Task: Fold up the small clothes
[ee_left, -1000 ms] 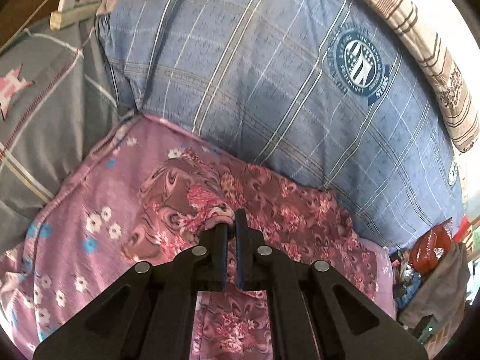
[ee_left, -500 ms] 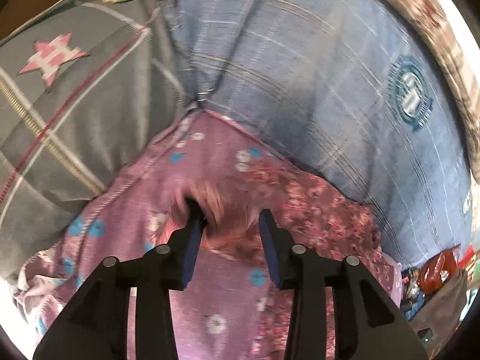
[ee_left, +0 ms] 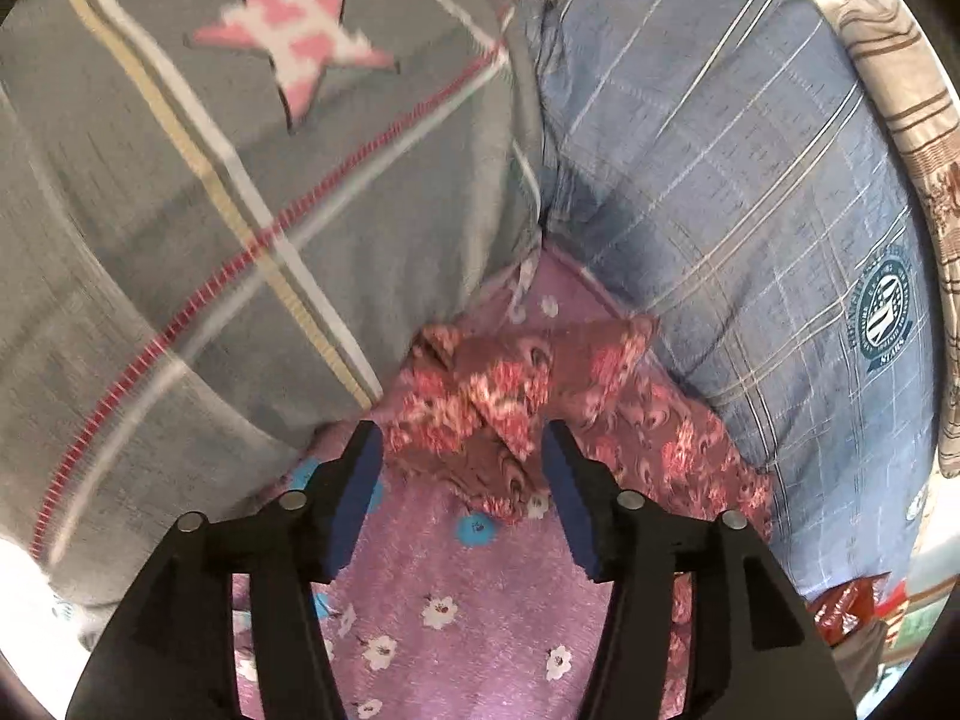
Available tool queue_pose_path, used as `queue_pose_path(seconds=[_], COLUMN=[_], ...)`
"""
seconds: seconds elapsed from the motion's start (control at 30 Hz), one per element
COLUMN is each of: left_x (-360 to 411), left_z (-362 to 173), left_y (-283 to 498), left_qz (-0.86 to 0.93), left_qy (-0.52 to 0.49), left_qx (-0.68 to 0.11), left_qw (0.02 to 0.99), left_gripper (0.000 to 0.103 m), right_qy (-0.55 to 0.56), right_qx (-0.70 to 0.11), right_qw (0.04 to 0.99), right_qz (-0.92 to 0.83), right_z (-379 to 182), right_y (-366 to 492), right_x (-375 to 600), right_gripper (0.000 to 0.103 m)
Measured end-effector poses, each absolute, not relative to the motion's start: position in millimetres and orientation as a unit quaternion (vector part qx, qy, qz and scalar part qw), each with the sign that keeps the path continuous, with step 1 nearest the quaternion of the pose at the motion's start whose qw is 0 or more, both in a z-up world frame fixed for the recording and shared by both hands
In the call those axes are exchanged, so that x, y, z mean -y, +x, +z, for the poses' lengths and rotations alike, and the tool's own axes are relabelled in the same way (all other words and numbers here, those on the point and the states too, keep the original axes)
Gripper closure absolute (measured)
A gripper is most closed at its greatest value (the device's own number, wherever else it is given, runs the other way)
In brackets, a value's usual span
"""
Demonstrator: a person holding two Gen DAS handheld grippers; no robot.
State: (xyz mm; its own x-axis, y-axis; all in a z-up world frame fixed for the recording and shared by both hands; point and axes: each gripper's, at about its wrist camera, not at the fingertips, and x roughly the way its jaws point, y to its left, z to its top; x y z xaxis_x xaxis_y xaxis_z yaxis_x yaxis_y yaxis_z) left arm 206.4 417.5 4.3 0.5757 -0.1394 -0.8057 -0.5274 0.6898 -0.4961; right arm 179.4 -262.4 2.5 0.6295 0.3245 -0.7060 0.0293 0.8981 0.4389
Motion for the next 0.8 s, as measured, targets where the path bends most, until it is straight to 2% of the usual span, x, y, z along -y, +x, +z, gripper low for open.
queue_pose_path(seconds=[0.27,0.37,0.47,0.5,0.53,0.57,0.8], left_x=[-383.6,-386.0,-379.4,-376.8,-376.3,-376.9,-394.2], left_z=[-40.7,-45.8,-26.4,-16.7,-13.0,-11.1,-54.2], left_y=[216.0,216.8,219.4,223.2,227.0,233.0,267.9], left_qz=[0.086,0.064,0.042,0.046,0.054,0.065,0.104], left_qy=[-0.421,-0.496,-0.511,-0.5,-0.489,-0.48,-0.505], left_qx=[-0.482,-0.456,-0.422,-0.414,-0.414,-0.42,-0.458], left_qw=[0.764,0.736,0.747,0.76,0.766,0.767,0.724], left_gripper=[0.047,0.047,0.047,0.044,0.036,0.032,0.032], right_qy=[0.214,0.218,0.223,0.225,0.229,0.233,0.238], right_qx=[-0.435,-0.434,-0.434,-0.436,-0.439,-0.442,-0.444], right_qw=[0.869,0.868,0.867,0.865,0.863,0.861,0.858], right_qz=[0.101,0.103,0.102,0.1,0.099,0.096,0.099], right_z=[-4.9,-5.5,-8.6,-10.6,-12.9,-15.4,-20.3], right_y=[184.2,184.5,184.1,184.2,185.3,186.2,186.3], right_x=[256.0,257.7,260.8,261.9,263.2,264.4,265.4], right_gripper=[0.024,0.024,0.024,0.024,0.024,0.024,0.024])
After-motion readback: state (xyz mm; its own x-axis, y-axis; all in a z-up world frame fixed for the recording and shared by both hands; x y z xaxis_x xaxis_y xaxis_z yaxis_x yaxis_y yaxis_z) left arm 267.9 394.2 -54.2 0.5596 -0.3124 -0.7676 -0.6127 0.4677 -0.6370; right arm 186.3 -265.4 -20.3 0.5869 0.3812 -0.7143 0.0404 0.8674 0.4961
